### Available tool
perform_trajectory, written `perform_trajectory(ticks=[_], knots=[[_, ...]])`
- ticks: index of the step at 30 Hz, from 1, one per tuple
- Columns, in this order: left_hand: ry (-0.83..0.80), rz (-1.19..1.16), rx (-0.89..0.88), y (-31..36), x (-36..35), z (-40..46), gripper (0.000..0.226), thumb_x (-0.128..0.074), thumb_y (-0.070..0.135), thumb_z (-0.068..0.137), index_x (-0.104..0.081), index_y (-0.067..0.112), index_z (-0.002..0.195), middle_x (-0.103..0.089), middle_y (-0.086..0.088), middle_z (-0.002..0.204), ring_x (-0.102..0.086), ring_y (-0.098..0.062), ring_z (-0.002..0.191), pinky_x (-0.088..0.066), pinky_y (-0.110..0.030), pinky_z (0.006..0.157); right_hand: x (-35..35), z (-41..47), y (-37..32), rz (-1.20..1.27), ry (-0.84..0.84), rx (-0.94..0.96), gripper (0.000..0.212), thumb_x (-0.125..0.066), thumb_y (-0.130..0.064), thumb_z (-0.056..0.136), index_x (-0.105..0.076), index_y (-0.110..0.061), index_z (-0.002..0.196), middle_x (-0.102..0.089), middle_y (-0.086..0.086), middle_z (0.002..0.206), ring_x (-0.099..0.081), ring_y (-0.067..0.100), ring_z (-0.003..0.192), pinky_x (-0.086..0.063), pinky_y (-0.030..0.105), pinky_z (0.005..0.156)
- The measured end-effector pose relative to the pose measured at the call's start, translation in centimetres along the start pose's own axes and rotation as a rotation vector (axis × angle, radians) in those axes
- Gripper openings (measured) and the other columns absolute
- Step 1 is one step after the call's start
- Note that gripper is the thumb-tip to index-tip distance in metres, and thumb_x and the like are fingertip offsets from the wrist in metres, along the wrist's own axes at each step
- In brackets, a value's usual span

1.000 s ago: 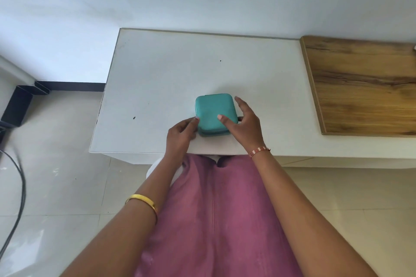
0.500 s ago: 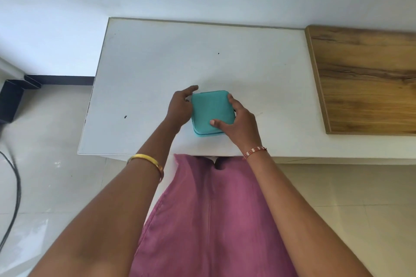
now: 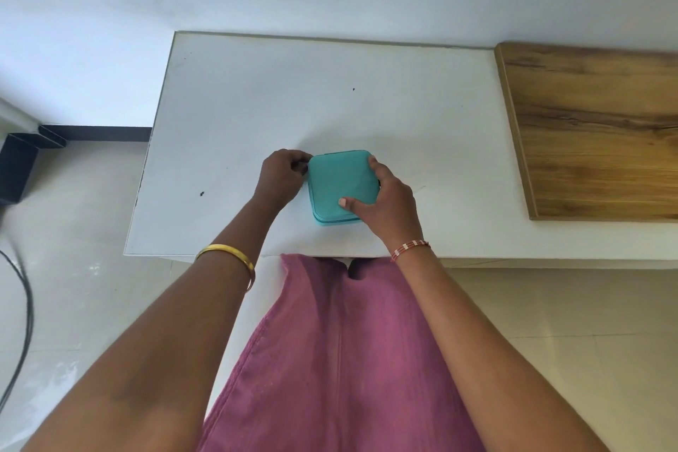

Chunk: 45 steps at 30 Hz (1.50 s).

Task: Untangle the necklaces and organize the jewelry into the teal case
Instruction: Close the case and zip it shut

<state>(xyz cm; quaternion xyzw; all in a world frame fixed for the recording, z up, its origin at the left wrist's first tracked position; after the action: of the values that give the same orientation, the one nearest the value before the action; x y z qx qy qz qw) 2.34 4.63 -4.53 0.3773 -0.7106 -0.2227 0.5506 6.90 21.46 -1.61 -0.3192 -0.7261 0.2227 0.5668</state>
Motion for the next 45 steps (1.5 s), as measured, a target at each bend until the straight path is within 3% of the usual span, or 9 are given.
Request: perform_trajectory(ticks=[4, 9, 12, 16, 30, 36, 40, 43, 45], knots=[[0.118, 0.141, -0.099, -0.1, 0.2, -0.9, 0.026, -0.05, -0.005, 0.087, -0.07, 0.001, 0.102, -0.064, -0.02, 0.099, -0.059, -0.031, 0.093, -0.035, -0.019, 0.073, -0.2, -0.1, -0.1, -0.052, -0.002, 0.005, 0.084, -0.076, -0.031, 0.073, -0.031, -0.016, 0.143, -0.055, 0.011, 0.129, -0.051, 0.027, 0.117, -0.043, 0.034, 0.098], [0.137, 0.321, -0.203, -0.5, 0.3, -2.2, 0.03, -0.046, -0.01, 0.084, -0.07, 0.0, 0.098, -0.057, -0.017, 0.091, -0.057, -0.032, 0.082, -0.037, -0.026, 0.066, -0.3, -0.3, -0.3, -0.108, -0.022, 0.018, 0.083, -0.074, -0.031, 0.075, -0.029, -0.017, 0.143, -0.055, 0.011, 0.127, -0.052, 0.028, 0.116, -0.041, 0.033, 0.095], [0.123, 0.372, -0.217, -0.5, 0.5, -2.6, 0.032, -0.045, -0.011, 0.084, -0.069, 0.0, 0.101, -0.056, -0.017, 0.094, -0.058, -0.033, 0.084, -0.043, -0.031, 0.068, -0.4, -0.3, -0.5, -0.122, -0.029, 0.021, 0.083, -0.074, -0.031, 0.076, -0.029, -0.016, 0.143, -0.055, 0.012, 0.127, -0.052, 0.028, 0.116, -0.041, 0.032, 0.095], [0.085, 0.425, -0.189, -0.4, 0.7, -2.9, 0.034, -0.044, -0.01, 0.085, -0.068, 0.001, 0.107, -0.056, -0.017, 0.099, -0.057, -0.034, 0.09, -0.04, -0.03, 0.069, -0.4, -0.4, -0.5, -0.128, -0.028, 0.019, 0.083, -0.073, -0.03, 0.076, -0.028, -0.017, 0.144, -0.056, 0.012, 0.126, -0.052, 0.028, 0.115, -0.04, 0.031, 0.094], [-0.088, 0.398, -0.092, -1.5, -0.9, -8.2, 0.032, -0.048, -0.01, 0.08, -0.07, 0.003, 0.1, -0.05, -0.008, 0.089, -0.058, -0.03, 0.09, -0.045, -0.033, 0.075, -0.6, -0.4, -0.4, -0.132, -0.017, 0.02, 0.082, -0.073, -0.031, 0.076, -0.03, -0.016, 0.144, -0.058, 0.013, 0.121, -0.053, 0.029, 0.112, -0.042, 0.033, 0.094], [-0.094, 0.376, -0.092, -1.1, -2.4, -9.7, 0.02, -0.049, 0.0, 0.085, -0.069, -0.001, 0.09, -0.041, -0.002, 0.077, -0.053, -0.027, 0.078, -0.034, -0.027, 0.064, -0.7, -0.4, -0.4, -0.137, -0.027, -0.006, 0.083, -0.073, -0.033, 0.075, -0.029, -0.017, 0.144, -0.059, 0.014, 0.12, -0.052, 0.03, 0.113, -0.042, 0.034, 0.094], [-0.077, 0.267, -0.049, -0.6, -3.1, -9.9, 0.022, -0.05, 0.008, 0.088, -0.069, -0.001, 0.093, -0.058, -0.015, 0.086, -0.057, -0.031, 0.089, -0.034, -0.027, 0.067, -0.6, -0.6, -0.5, -0.127, -0.027, 0.001, 0.084, -0.073, -0.034, 0.076, -0.027, -0.016, 0.145, -0.058, 0.013, 0.123, -0.052, 0.03, 0.114, -0.042, 0.034, 0.095], [-0.062, 0.218, -0.061, -0.7, -3.3, -10.6, 0.027, -0.049, 0.015, 0.092, -0.068, -0.003, 0.086, -0.065, -0.021, 0.087, -0.057, -0.034, 0.085, -0.027, -0.028, 0.062, -0.3, -1.8, 0.0, 0.078, 0.021, -0.082, 0.086, -0.07, -0.031, 0.079, -0.02, -0.012, 0.146, -0.052, 0.014, 0.131, -0.05, 0.029, 0.12, -0.04, 0.033, 0.097], [-0.05, 0.19, -0.062, -1.0, -3.2, -10.7, 0.028, -0.05, 0.017, 0.092, -0.067, -0.004, 0.082, -0.065, -0.021, 0.083, -0.056, -0.033, 0.08, -0.025, -0.026, 0.06, -0.3, -3.5, 0.9, 0.234, 0.177, -0.184, 0.073, -0.064, -0.032, 0.084, -0.026, -0.01, 0.142, -0.054, 0.017, 0.125, -0.053, 0.029, 0.114, -0.043, 0.032, 0.091]])
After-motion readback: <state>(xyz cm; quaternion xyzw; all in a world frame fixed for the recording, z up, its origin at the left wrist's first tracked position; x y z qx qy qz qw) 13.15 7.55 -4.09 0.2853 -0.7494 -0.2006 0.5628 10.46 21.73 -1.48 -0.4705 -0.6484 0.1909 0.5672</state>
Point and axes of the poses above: each hand's wrist, its own z-axis towards the middle knuckle, its own x-axis out of the back of the hand, y = z × x, the point moved 3 cm from there along z, towards the middle knuckle
